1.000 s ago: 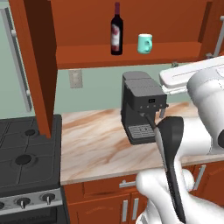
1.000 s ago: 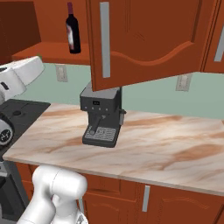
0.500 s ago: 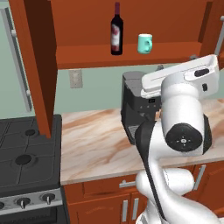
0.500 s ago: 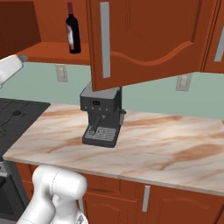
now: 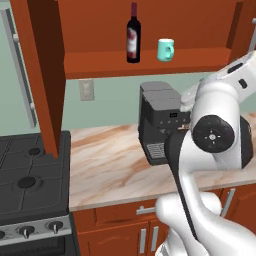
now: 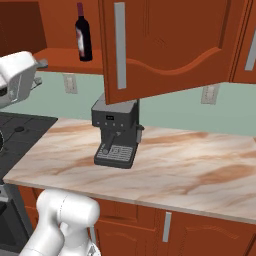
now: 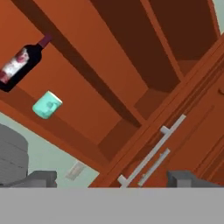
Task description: Open the cabinet directly in front. Then move the wine and the mug to the dining counter with the candle on it.
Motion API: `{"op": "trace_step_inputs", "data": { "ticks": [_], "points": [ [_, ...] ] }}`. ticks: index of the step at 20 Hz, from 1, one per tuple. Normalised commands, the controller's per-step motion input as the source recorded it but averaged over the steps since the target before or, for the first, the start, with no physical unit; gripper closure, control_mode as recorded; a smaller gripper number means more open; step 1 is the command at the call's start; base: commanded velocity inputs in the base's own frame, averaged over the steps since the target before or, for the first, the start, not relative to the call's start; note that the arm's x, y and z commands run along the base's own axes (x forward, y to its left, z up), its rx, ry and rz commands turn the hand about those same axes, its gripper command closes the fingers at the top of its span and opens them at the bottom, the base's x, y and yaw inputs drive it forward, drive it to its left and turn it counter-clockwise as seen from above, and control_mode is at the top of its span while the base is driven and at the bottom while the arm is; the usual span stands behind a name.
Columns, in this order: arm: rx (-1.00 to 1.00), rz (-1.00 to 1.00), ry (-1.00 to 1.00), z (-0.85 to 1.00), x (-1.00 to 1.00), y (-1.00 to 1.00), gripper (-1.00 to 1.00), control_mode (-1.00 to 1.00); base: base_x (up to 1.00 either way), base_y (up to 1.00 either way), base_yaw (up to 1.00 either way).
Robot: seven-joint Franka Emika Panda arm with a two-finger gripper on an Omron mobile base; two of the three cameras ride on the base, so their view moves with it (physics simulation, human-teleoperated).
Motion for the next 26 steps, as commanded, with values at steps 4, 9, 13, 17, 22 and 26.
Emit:
{"op": "trace_step_inputs", "data": {
  "ticks": [4, 9, 13, 17, 22, 26],
  "points": [
    [-0.2, -0.18, 0.27, 0.0, 0.0, -0.16, -1.0, -1.0, 0.0, 0.0, 0.0],
    [-0.2, -0.17, 0.23, -0.01, 0.0, 0.0, -1.0, -1.0, 0.0, 0.0, 0.0],
    [-0.2, -0.16, 0.21, -0.01, 0.0, 0.0, -1.0, -1.0, 0.0, 0.0, 0.0],
    [-0.19, -0.16, 0.15, -0.07, 0.0, 0.0, -1.0, -1.0, 0.0, 0.0, 0.0],
    [-0.07, -0.07, 0.05, -0.1, 0.05, -0.01, -1.0, -1.0, 0.0, 0.0, 0.0],
    [0.0, 0.0, 0.0, -0.1, 0.21, 0.0, -1.0, -1.0, 0.0, 0.0, 0.0]
  ]
}}
